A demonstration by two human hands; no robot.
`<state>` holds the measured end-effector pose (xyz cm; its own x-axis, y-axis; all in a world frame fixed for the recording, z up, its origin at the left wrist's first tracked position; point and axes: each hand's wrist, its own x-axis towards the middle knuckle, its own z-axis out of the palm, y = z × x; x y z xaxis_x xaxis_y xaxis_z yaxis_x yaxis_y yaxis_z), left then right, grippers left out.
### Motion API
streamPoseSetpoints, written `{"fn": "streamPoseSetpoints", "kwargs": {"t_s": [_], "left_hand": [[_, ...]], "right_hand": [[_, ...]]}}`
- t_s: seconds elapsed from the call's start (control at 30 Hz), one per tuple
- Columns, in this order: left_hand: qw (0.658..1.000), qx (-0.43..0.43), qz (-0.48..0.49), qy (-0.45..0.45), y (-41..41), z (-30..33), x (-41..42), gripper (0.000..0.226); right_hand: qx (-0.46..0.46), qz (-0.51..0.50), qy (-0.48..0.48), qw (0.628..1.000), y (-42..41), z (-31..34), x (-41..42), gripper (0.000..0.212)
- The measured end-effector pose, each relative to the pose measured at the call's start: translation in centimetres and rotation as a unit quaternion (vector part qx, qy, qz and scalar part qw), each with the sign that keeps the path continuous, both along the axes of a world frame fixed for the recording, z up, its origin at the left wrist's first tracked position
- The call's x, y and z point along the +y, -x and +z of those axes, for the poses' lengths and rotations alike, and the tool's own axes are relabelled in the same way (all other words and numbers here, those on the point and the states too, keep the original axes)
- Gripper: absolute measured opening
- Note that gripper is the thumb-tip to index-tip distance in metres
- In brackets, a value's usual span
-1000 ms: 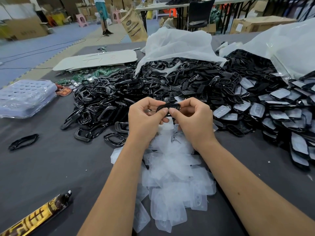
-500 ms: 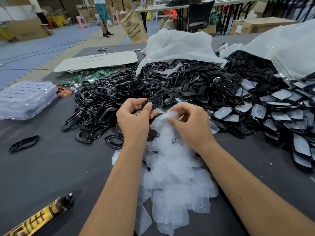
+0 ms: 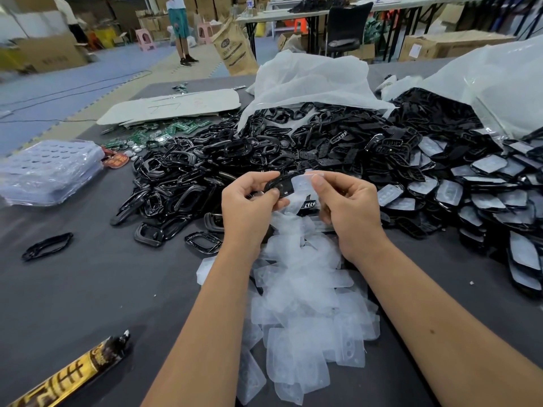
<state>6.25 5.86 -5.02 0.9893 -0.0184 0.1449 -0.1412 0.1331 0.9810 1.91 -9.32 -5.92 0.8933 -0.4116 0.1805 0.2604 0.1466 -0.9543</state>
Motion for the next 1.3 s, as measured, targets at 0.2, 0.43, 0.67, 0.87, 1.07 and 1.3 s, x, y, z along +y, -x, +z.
{"fn": "streamPoseSetpoints", "kwargs": {"t_s": [0.2,0.43,0.67,0.87,1.07,1.3], "left_hand": [[0.999,-0.005,-0.038,-0.027,0.46,0.13,-0.33,0.028],[0.995,0.027,-0.094,0.017,0.42,0.18,-0.12,0.024],[0.995,0.054,-0.073,0.036,0.33,0.45,-0.27,0.033],[0.996,0.042,-0.077,0.015,0.54,0.38,-0.32,0.023],[0.995,0.031,-0.091,-0.014,0.63,0.18,-0.27,0.026],[0.995,0.030,-0.092,-0.006,0.66,0.15,-0.41,0.020]], "right_hand": [[-0.028,0.004,0.035,0.999,0.43,0.17,0.17,0.008],[-0.006,-0.056,0.154,0.986,0.01,-0.46,0.33,0.011],[0.000,-0.107,0.213,0.971,0.15,-0.19,0.56,0.014],[0.015,-0.139,0.220,0.965,0.20,0.07,0.62,0.015],[0.028,-0.143,0.220,0.965,0.40,0.22,0.74,0.017],[0.037,-0.142,0.211,0.966,0.45,0.30,0.63,0.017]]}}
